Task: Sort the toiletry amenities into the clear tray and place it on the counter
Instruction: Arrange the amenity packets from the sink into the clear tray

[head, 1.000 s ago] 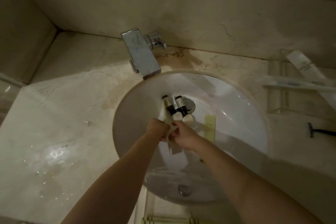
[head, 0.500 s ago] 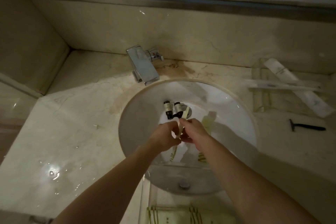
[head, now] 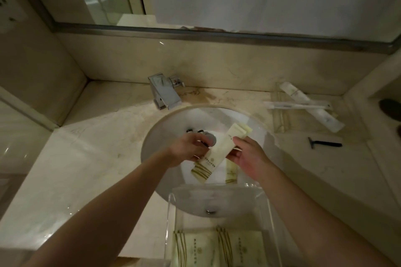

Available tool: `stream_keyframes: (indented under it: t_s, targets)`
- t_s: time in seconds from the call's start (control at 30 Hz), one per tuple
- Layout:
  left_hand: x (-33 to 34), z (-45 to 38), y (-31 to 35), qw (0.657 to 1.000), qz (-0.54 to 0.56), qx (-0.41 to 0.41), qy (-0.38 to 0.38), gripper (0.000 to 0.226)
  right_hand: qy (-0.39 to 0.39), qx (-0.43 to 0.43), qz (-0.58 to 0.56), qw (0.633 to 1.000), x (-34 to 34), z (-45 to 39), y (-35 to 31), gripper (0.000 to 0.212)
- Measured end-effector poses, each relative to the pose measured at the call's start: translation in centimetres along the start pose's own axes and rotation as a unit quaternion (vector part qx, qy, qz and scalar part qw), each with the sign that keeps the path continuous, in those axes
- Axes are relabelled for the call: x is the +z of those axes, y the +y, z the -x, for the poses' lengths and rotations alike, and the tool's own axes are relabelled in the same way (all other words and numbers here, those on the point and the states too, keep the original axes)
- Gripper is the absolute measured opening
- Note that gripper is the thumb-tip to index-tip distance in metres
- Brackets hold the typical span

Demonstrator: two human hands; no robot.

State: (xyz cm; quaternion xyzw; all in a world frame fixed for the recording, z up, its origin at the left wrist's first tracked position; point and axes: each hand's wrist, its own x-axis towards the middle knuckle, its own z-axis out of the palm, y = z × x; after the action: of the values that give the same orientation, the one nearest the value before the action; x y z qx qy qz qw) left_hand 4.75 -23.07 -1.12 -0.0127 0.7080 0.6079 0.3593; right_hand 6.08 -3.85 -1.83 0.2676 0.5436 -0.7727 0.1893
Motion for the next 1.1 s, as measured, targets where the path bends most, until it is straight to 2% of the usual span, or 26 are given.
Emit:
stream_keyframes:
  t_s: [0.13, 0.3, 0.43, 0.57, 0.67, 0.87, 0.97, 1.1]
  targets:
    - [0.6, 0.8, 1.9, 1.000, -0.010, -0.011, -0.017, 0.015, -0.016, -0.025, -0.049, 0.998, -0.4, 1.7, -0.9, 0.022]
    - [1.7, 2.1, 3.2, 0.996, -0.006, -0.033, -0.079, 0.012, -0.024, -0.039, -0.086, 0.995, -0.6, 3.4, -1.2, 0.022]
    - [2.3, 2.7, 2.9, 0.998, -0.031, -0.013, -0.045, 0.001, -0.026, -0.027, -0.062, 0.997, -0.6, 4.5, -1.2, 0.023]
    - [2.8, 3.2, 2.3, 1.000, -0.008, 0.009, -0.019, 0.007, -0.030, -0.012, 0.035, 0.999, -0.2, 5.3, -0.6, 0.020]
    - [2.6, 3.4, 1.7, 1.000, 0.010, 0.006, -0.010, 0.008, -0.008, -0.021, 0.062, 0.998, -0.6, 5.4, -0.1, 0.018]
    - [1.4, 4.1, 1.1, 0.997, 0.064, -0.002, -0.033, 0.018, 0.089, -0.021, -0.001, 0.996, -2.9, 5.4, 0.4, 0.010]
    - [1.0, 3.9, 0.5, 0.999, 0.034, -0.029, 0.004, 0.015, 0.093, 0.001, -0.015, 0.996, -3.5, 5.7, 0.7, 0.006]
    - [0.9, 4.5, -0.8, 0.994, -0.089, -0.029, 0.054, 0.016, 0.073, 0.009, 0.036, 0.997, -4.5, 6.5, 2.2, 0.007]
